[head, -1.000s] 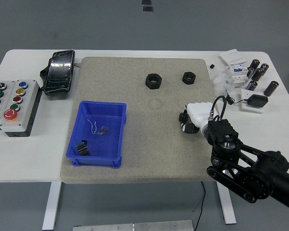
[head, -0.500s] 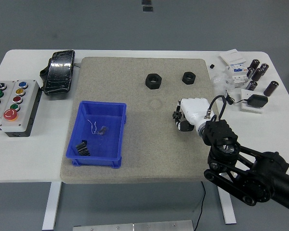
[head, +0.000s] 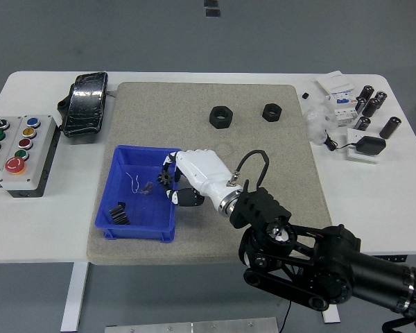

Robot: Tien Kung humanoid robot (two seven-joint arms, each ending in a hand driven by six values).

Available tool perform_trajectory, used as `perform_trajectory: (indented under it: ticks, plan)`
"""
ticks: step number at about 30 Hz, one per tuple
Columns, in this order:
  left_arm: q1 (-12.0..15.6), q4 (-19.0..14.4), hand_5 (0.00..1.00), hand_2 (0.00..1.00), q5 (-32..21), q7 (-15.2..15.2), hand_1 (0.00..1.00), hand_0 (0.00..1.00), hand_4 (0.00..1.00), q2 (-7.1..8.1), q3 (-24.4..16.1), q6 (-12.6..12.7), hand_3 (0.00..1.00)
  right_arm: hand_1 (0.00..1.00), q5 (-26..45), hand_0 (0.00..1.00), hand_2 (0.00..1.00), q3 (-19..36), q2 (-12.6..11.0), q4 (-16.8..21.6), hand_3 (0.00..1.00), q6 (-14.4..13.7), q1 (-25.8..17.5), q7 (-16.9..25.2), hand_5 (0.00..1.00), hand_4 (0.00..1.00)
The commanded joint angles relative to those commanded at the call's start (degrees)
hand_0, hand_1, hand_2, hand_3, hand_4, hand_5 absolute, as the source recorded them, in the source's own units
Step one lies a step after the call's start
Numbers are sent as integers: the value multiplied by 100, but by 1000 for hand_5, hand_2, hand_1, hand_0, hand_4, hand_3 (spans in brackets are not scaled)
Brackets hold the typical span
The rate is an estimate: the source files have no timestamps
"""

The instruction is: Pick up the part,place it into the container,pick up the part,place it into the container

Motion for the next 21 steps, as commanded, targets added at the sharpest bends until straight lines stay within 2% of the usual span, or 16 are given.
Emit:
perform_trajectory:
  ticks: [4,5,6,11,12,17,18,21]
  plan:
    - [3,0,428,560,13,10,599,660,661,0,-12,-1,625,549,26,398,511,-37,86,53,528,-213,55,296,79,639]
    - [5,0,428,560,17,13,599,660,661,1,-17,-2,625,549,-5,398,511,-34,91,58,528,-169,61,293,79,639]
    - [7,0,431,561,22,14,599,660,662,3,-22,-2,625,618,-53,474,625,-34,95,56,733,-96,67,271,269,418]
    - [3,0,431,561,30,20,599,660,662,4,-31,-9,625,618,-464,474,625,-50,113,-35,733,366,73,-43,269,418]
    - [1,0,436,561,27,19,600,660,664,4,-28,-11,624,623,-533,492,638,-49,118,-56,933,459,69,-126,377,618]
    - [-3,0,436,561,10,13,600,660,664,4,-10,-15,624,623,-676,492,638,6,109,-74,933,687,35,-374,377,618]
    - [-2,0,437,561,13,14,598,660,664,4,-12,-15,625,634,-669,488,722,23,101,-60,906,695,29,-388,447,748]
    - [2,0,437,561,17,14,598,660,664,5,-17,-14,625,634,-589,488,722,113,62,23,906,644,12,-361,447,748]
